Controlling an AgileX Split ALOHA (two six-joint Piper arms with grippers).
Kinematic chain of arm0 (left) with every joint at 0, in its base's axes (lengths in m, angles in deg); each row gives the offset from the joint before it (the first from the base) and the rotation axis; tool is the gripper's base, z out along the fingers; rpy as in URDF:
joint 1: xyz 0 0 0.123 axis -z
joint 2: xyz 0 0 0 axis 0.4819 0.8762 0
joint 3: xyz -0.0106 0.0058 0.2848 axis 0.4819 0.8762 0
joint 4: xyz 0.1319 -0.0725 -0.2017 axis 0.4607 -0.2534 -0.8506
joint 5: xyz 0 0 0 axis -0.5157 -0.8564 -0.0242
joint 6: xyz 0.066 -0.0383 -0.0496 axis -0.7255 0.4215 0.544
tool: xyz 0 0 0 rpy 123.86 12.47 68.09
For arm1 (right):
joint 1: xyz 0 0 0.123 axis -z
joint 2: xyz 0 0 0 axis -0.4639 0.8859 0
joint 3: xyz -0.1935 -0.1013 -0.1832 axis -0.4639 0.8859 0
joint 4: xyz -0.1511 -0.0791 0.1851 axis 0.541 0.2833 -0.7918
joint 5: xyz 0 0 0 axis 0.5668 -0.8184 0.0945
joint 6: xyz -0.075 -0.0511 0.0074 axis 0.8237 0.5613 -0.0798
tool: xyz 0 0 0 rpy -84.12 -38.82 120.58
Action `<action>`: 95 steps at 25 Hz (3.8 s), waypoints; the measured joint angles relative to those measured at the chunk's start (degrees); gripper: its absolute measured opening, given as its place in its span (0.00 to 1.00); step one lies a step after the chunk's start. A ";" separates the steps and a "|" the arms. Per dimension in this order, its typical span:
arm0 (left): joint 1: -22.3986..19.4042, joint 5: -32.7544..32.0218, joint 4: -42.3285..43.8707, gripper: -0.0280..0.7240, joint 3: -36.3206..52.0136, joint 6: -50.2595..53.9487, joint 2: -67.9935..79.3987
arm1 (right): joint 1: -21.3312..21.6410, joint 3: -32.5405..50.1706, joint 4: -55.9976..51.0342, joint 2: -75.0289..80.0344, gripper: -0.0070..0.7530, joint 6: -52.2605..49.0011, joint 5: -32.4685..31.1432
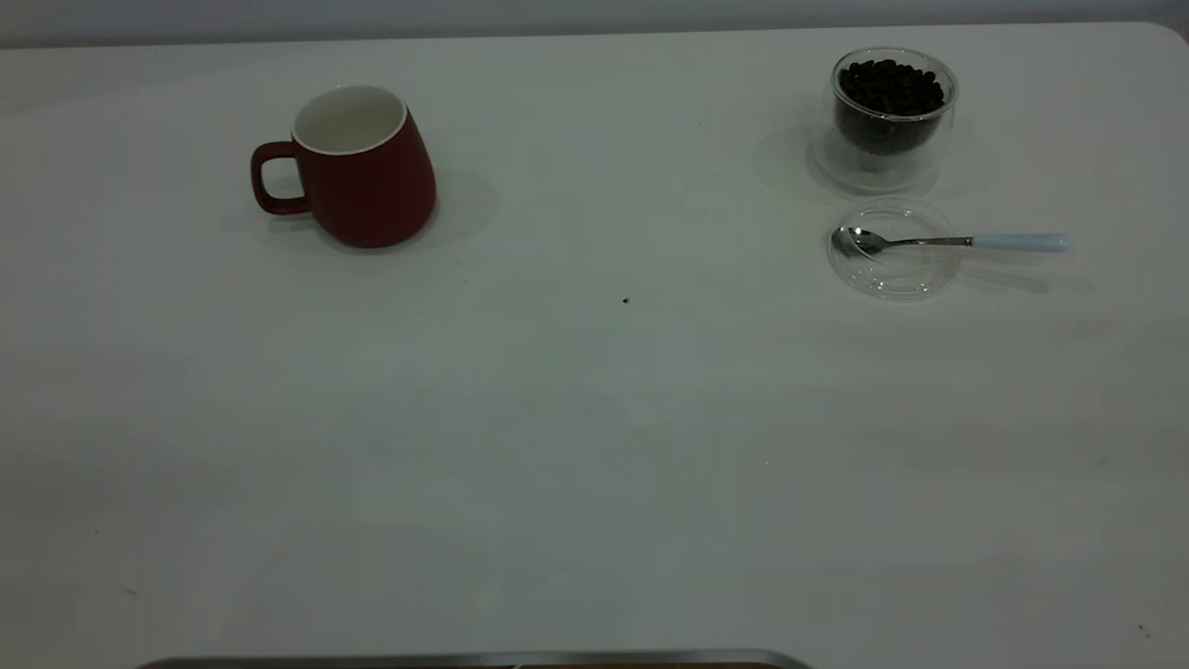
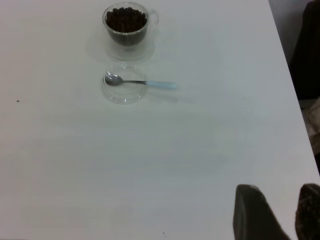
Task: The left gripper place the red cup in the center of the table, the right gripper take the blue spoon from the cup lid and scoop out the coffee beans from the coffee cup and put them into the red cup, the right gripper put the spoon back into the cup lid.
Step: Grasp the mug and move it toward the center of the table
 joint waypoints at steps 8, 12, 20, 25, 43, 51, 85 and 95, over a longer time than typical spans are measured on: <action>0.00 0.00 0.00 0.63 0.00 0.00 0.00 | 0.00 0.00 0.00 0.00 0.32 0.00 0.00; 0.00 0.00 0.00 0.63 0.00 -0.20 0.00 | 0.00 0.00 0.00 0.00 0.32 0.00 0.00; 0.00 0.00 0.00 0.63 0.00 -0.20 0.00 | 0.00 0.00 0.00 0.00 0.32 0.00 0.00; 0.00 0.00 0.00 0.63 0.00 -0.15 0.00 | 0.00 0.00 0.00 0.00 0.32 0.00 0.00; 0.00 0.22 2.63 0.63 -0.16 -0.17 0.00 | 0.00 0.00 0.00 0.00 0.32 0.00 0.00; 0.00 -0.55 6.76 0.68 -7.84 4.95 12.60 | 0.00 0.00 0.00 0.00 0.32 0.00 0.00; 3.28 13.48 11.41 0.83 -61.23 -15.40 125.95 | 0.00 0.00 0.00 0.00 0.32 0.00 0.00; 7.73 27.92 11.40 0.83 -62.96 -31.52 129.60 | 0.00 0.00 0.00 0.00 0.32 0.00 0.00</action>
